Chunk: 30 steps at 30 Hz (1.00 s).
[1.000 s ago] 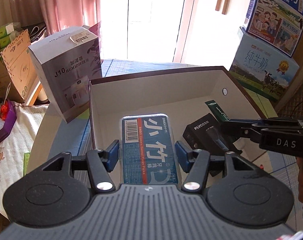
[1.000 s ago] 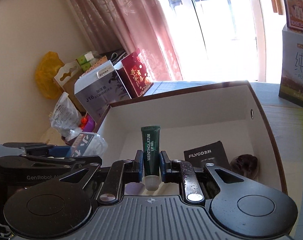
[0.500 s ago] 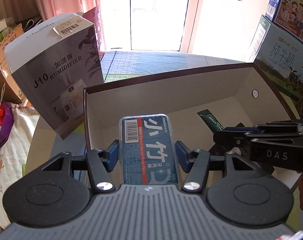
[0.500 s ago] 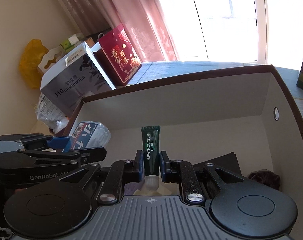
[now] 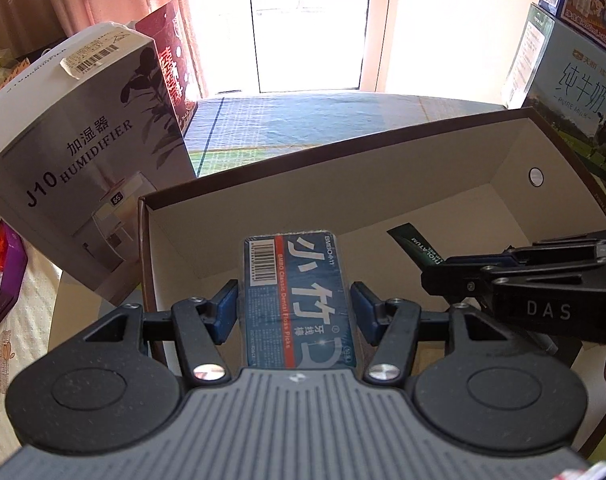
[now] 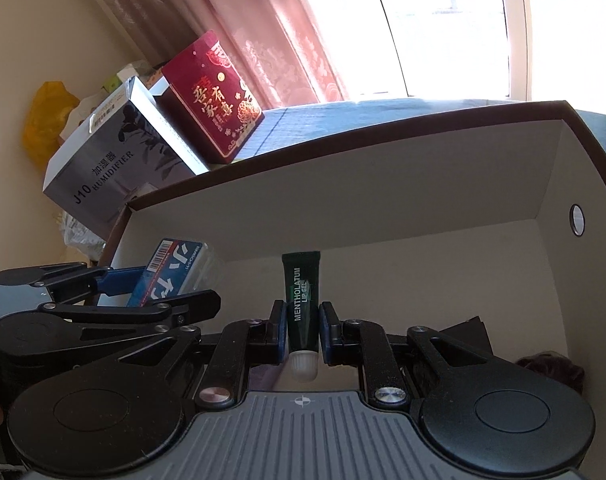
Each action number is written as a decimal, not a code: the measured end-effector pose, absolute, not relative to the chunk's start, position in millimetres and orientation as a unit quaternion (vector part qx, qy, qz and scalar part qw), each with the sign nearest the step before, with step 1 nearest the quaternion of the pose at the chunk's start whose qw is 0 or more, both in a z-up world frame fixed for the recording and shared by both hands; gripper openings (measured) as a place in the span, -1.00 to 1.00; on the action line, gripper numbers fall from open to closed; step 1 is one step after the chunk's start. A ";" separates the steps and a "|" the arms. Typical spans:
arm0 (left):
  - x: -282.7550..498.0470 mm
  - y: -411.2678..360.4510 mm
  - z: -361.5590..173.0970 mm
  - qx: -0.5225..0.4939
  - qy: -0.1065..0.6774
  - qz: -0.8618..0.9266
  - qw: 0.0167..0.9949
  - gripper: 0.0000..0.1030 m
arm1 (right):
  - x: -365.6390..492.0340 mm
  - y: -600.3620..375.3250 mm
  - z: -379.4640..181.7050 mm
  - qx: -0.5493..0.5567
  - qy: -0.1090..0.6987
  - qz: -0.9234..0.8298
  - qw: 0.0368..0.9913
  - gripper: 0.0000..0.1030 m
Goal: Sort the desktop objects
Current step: 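Open both tools to drop the toothpick case and lip gel into the box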
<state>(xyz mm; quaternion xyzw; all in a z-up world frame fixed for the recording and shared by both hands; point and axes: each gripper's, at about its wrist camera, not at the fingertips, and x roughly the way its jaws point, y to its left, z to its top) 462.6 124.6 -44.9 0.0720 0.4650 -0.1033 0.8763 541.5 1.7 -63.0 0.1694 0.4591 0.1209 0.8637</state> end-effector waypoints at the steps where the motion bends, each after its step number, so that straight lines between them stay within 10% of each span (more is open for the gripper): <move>1: 463.0 123.9 -45.5 0.074 0.465 -0.103 0.876 0.07 | 542.4 1.7 -63.4 0.171 0.460 0.120 0.863 -0.73; 21: 464.6 125.8 -43.4 0.065 0.464 -0.088 0.879 0.20 | 554.2 1.2 -71.2 0.169 0.469 0.112 0.860 -0.70; 25: 463.4 126.1 -41.9 0.059 0.462 -0.087 0.881 0.30 | 550.5 -1.9 -67.5 0.167 0.459 0.108 0.866 0.19; 30: 455.9 129.1 -37.2 0.052 0.457 -0.085 0.884 0.44 | 538.3 -5.2 -58.2 0.150 0.449 0.111 0.874 0.25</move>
